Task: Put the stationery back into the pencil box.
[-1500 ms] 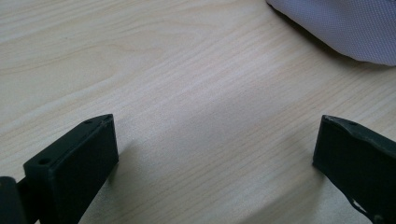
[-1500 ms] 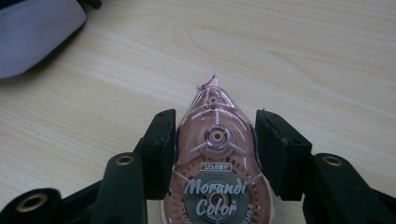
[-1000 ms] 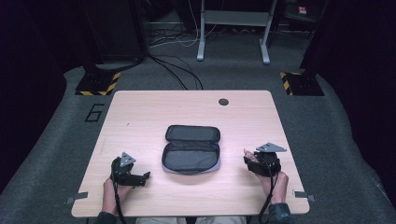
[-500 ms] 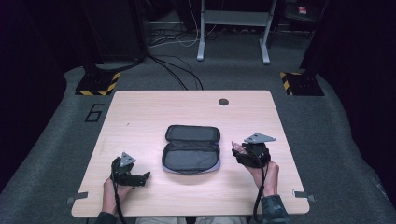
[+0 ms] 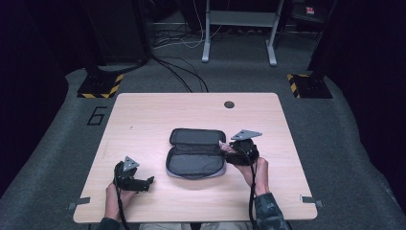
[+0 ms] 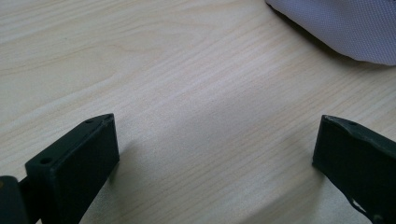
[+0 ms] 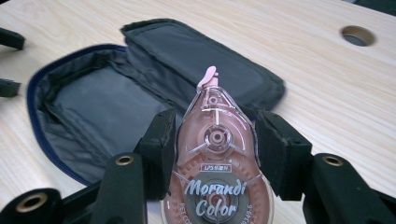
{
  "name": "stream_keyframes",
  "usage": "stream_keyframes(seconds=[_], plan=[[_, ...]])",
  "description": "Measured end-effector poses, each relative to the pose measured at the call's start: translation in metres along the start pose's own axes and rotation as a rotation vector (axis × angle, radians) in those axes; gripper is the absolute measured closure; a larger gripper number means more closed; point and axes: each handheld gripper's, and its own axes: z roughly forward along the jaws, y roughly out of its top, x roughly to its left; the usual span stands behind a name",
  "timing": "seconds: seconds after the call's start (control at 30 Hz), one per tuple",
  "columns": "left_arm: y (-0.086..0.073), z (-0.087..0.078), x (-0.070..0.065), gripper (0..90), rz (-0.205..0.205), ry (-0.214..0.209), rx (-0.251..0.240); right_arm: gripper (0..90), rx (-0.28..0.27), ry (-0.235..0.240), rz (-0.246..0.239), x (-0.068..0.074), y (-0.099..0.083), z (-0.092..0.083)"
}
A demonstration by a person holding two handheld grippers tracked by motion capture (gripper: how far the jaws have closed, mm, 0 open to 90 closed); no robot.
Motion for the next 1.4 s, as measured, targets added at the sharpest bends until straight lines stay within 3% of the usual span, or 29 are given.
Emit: stream_keyframes(seconds=[0.5, 0.87, 1.1, 1.4], plan=[[0.000, 0.000, 0.000, 0.0, 0.000, 0.000, 0.000, 49.5, 0.058, 0.091, -0.056, 0.030, 0.018, 0.048], [0.000, 0.000, 0.000, 0.2, 0.000, -0.001, 0.000, 49.5, 0.139, 0.110, -0.083, 0.043, 0.019, 0.086], [0.000, 0.000, 0.000, 0.2, 0.000, -0.001, 0.000, 49.4, 0.184, 0.105, -0.086, 0.052, 0.018, 0.101], [0.000, 0.000, 0.000, 0.2, 0.000, -0.001, 0.000, 47.9, 0.225, 0.110, -0.090, 0.055, 0.016, 0.108]])
